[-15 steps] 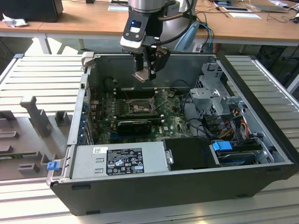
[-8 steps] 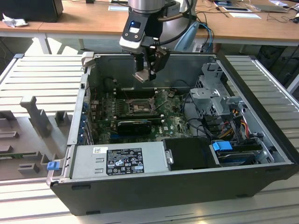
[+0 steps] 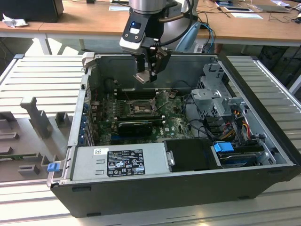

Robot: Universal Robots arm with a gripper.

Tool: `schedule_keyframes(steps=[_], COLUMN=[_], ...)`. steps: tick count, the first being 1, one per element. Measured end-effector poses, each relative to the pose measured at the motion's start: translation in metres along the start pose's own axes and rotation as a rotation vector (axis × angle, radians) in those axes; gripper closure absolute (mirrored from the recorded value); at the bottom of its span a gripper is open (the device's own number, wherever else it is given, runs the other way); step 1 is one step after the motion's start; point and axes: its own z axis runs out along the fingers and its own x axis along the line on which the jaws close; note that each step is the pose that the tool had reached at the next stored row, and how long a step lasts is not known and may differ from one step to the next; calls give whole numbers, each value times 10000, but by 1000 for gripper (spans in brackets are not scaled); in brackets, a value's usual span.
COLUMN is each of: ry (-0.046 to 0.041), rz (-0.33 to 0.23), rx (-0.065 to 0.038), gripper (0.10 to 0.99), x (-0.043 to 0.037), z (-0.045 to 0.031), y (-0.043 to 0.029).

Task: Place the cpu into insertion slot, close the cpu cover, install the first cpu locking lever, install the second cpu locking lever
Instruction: 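Place the cpu into insertion slot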

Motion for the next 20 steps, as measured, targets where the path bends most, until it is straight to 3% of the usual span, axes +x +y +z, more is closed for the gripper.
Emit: schedule_keyframes(steps=[10,20], ry=[-12,-31], rz=[141,370], rx=[-2,-5], gripper=[557,557], x=[0,-1], z=[15,86], y=[-1,-7])
